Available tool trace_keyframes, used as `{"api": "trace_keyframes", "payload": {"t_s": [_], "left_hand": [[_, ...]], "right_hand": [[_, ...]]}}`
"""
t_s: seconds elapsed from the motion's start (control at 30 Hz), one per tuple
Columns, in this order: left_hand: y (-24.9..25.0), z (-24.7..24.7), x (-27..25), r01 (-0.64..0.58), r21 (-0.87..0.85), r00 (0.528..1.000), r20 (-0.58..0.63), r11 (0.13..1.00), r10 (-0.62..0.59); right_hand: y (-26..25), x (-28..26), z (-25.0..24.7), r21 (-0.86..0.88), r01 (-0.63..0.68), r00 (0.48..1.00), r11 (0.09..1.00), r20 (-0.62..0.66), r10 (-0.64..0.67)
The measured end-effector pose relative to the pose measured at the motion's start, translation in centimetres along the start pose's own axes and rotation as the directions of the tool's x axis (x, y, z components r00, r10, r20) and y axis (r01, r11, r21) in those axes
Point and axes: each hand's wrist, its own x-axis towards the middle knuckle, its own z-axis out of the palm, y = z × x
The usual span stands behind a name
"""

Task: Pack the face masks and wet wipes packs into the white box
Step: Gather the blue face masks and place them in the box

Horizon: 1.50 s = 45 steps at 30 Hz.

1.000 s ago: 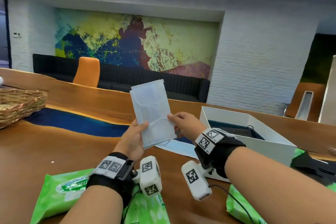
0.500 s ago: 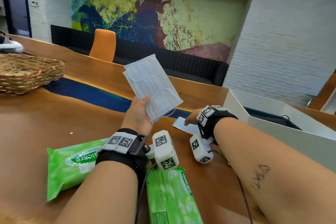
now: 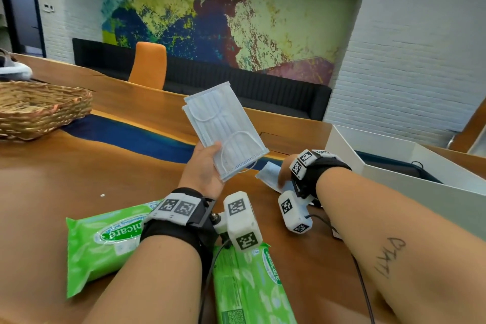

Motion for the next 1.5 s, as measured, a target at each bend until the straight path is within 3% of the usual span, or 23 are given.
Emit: {"api": "trace_keyframes", "payload": {"t_s": [0.07,0.27,0.37,0.5,0.63,0.83,1.0,1.17,1.3,1.4,1.5], "left_hand": [[0.0,-0.1,0.1,-0.002,-0.001,1.0,0.007,1.0,0.002],[0.3,0.1,-0.3,-0.041,0.023,0.999,0.001,0.999,0.041],[0.4,0.5,-0.8,-0.065,0.053,0.997,-0.027,0.996,0.067],[1.0,2.2,-1.8,-0.091,0.158,0.995,-0.022,0.983,0.096],[2.0,5.7,-3.5,-0.119,0.33,0.993,0.057,0.937,0.106],[1.0,11.6,-8.1,-0.154,0.5,0.957,0.289,0.853,0.003],[-2.2,13.7,-11.1,-0.072,0.632,0.925,0.332,0.772,-0.185],[-4.7,14.8,-12.9,-0.049,0.719,0.907,0.323,0.693,-0.271],[-5.5,15.1,-14.0,-0.011,0.682,0.877,0.358,0.731,-0.321],[-5.4,14.9,-14.2,-0.048,0.669,0.832,0.437,0.741,-0.342],[-5.6,14.9,-14.2,-0.127,0.723,0.789,0.489,0.679,-0.373]], "right_hand": [[0.7,0.3,0.0,0.033,0.008,0.999,0.999,-0.052,-0.007],[0.7,-5.5,-3.9,0.391,0.135,0.963,0.911,-0.27,-0.027],[1.6,-8.4,-6.7,0.604,0.33,0.907,0.726,-0.416,-0.066],[3.6,-12.1,-8.6,0.731,0.501,0.841,0.463,-0.537,-0.061],[6.3,-15.5,-8.5,0.785,0.562,0.826,0.26,-0.553,-0.114],[10.8,-19.7,-6.5,0.819,0.574,0.812,-0.002,-0.569,-0.131],[14.2,-21.4,-2.8,0.854,0.509,0.848,-0.103,-0.519,-0.106],[15.8,-21.5,1.8,0.862,0.485,0.87,-0.149,-0.493,-0.019],[15.1,-21.8,3.8,0.834,0.509,0.855,-0.213,-0.518,0.014],[14.5,-21.7,4.4,0.827,0.515,0.854,-0.228,-0.519,0.044],[14.0,-21.5,4.9,0.832,0.48,0.869,-0.278,-0.495,0.017]]}}
